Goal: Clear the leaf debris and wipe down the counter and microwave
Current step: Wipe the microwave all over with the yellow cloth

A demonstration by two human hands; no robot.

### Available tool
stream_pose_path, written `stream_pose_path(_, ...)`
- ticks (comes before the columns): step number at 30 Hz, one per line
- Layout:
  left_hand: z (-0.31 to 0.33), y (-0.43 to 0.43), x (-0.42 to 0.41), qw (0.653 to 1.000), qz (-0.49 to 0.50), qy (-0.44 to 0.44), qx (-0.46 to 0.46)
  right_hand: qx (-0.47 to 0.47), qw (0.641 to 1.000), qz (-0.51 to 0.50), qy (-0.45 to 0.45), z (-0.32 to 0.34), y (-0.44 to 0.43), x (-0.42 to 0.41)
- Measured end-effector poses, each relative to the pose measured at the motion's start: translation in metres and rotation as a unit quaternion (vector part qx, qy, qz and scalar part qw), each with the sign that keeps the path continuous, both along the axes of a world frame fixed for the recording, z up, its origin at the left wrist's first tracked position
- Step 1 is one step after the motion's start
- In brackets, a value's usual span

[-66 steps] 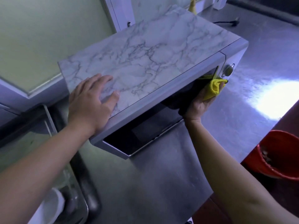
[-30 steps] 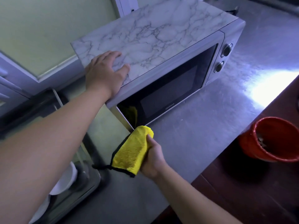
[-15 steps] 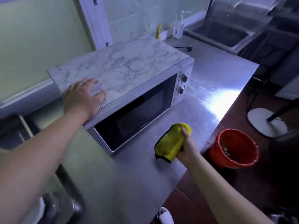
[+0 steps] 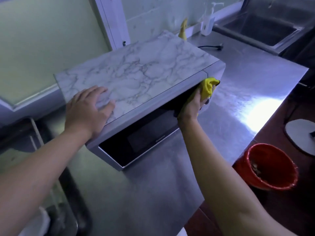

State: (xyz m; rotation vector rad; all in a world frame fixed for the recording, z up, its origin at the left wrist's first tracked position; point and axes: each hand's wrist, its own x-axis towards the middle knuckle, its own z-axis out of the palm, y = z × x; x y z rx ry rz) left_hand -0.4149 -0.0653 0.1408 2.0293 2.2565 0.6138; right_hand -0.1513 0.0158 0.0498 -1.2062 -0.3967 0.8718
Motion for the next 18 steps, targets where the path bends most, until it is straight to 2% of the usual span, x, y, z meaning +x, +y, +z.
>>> stream_pose_path(2,-0.001,0.0,0.001,1.0,-0.003,0.006,-0.002,-0.013,0.997,0.004,0.077,-0.023,0.005,0.005)
stream_pose_path(8,0.001,0.0,0.003,1.0,-0.009,0.01,0.006,-0.083,0.977,0.05,0.188,-0.073,-0.01,-0.009)
stream_pose_path(13,0.0,0.001,0.001,1.0,-0.01,0.011,0.001,-0.144,0.961,0.095,0.218,-0.083,-0.081,-0.074)
stream_pose_path(15,0.0,0.001,0.001,1.0,-0.012,0.012,0.002,-0.186,0.938,0.151,0.251,-0.086,-0.114,-0.103)
stream_pose_path(18,0.001,0.0,0.001,1.0,-0.009,0.002,0.002,-0.232,0.881,0.243,0.332,-0.082,-0.169,-0.143)
